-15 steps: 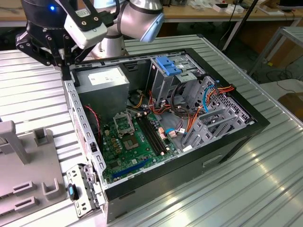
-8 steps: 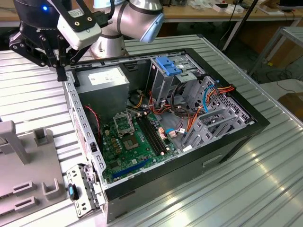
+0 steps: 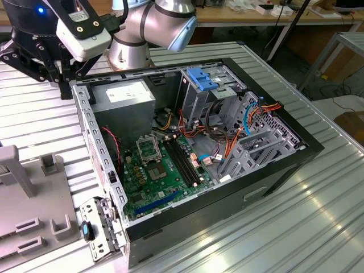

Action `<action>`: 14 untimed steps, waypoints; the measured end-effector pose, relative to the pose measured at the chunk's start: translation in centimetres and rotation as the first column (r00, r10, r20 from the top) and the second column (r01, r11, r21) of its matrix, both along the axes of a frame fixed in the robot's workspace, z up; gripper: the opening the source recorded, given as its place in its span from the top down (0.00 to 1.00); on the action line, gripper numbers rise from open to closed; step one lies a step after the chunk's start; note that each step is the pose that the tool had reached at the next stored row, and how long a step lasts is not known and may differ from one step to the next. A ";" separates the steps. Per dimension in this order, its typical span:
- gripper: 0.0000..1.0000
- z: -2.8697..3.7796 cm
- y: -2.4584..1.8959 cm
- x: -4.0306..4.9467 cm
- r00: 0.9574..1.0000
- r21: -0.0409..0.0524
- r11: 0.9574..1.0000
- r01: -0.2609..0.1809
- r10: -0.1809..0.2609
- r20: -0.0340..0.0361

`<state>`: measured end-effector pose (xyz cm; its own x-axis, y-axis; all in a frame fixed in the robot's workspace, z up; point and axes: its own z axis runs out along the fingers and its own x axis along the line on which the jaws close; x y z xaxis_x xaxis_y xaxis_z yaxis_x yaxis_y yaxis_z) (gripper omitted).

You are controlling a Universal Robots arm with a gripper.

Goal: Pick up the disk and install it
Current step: 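Reach for the disk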

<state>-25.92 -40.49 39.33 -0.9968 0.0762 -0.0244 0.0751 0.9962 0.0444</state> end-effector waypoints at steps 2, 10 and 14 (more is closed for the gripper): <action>0.89 0.00 -0.01 -0.28 1.000 0.000 1.000 0.000 0.000 0.000; 0.89 0.00 -0.09 -1.75 1.000 0.000 1.000 0.000 0.000 0.000; 0.89 0.00 -0.12 -2.27 1.000 0.000 1.000 0.000 0.000 0.000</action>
<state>-28.19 -40.60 39.33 -0.9968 0.0762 -0.0245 0.0751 0.9962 0.0444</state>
